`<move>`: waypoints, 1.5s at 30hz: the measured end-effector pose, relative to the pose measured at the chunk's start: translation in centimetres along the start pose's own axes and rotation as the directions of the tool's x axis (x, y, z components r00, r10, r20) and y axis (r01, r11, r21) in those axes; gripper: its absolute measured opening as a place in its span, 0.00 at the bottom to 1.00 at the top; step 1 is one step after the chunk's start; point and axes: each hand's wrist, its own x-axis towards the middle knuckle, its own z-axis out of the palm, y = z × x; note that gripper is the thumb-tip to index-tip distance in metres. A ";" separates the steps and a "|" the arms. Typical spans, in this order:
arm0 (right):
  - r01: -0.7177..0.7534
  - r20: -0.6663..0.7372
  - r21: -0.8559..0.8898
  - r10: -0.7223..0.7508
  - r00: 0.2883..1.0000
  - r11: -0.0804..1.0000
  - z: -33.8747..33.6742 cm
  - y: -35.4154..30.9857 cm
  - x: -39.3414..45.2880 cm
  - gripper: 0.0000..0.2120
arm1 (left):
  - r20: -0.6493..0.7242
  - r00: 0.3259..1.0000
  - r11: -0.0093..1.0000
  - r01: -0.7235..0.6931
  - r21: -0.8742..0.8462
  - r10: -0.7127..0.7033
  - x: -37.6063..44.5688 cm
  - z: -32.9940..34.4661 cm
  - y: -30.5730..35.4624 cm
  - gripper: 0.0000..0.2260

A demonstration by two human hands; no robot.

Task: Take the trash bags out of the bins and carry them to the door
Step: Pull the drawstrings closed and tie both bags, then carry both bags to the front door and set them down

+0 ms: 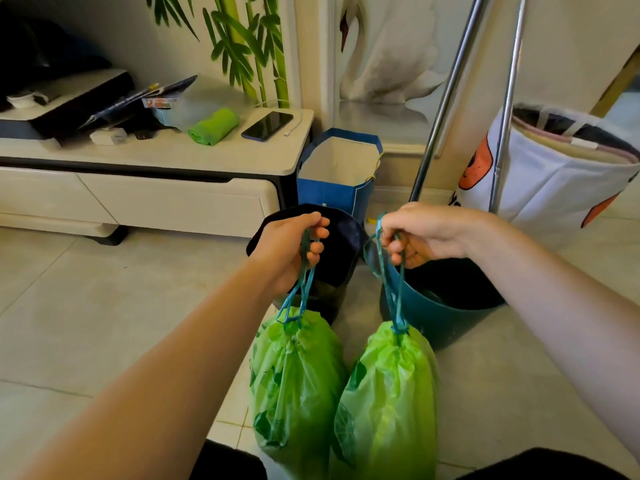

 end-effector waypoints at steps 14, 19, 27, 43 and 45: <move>-0.290 0.296 -0.357 0.401 0.867 0.888 -2.2 -5.3 3.2 0.07 | -0.114 0.961 0.955 0.267 0.129 -0.253 1.3 2.6 1.8 0.07; -0.301 0.348 -0.251 0.376 0.858 0.920 -2.8 -6.2 -3.1 0.08 | -0.099 0.939 0.883 0.345 0.318 -0.331 -2.9 3.4 5.5 0.07; -0.434 0.139 -0.055 0.437 0.889 0.899 -3.2 -5.2 -14.5 0.15 | -0.120 0.862 0.649 0.456 0.609 -0.493 -9.3 6.4 10.1 0.09; -0.400 -0.224 0.309 0.474 0.851 0.863 -9.7 -4.8 -40.3 0.15 | 0.048 0.774 0.471 0.334 0.816 -0.632 -17.2 21.6 19.0 0.11; -0.378 -0.263 0.330 0.469 0.843 0.865 -10.6 -4.8 -43.8 0.13 | 0.113 0.742 0.434 0.254 0.864 -0.661 -18.8 24.1 20.0 0.10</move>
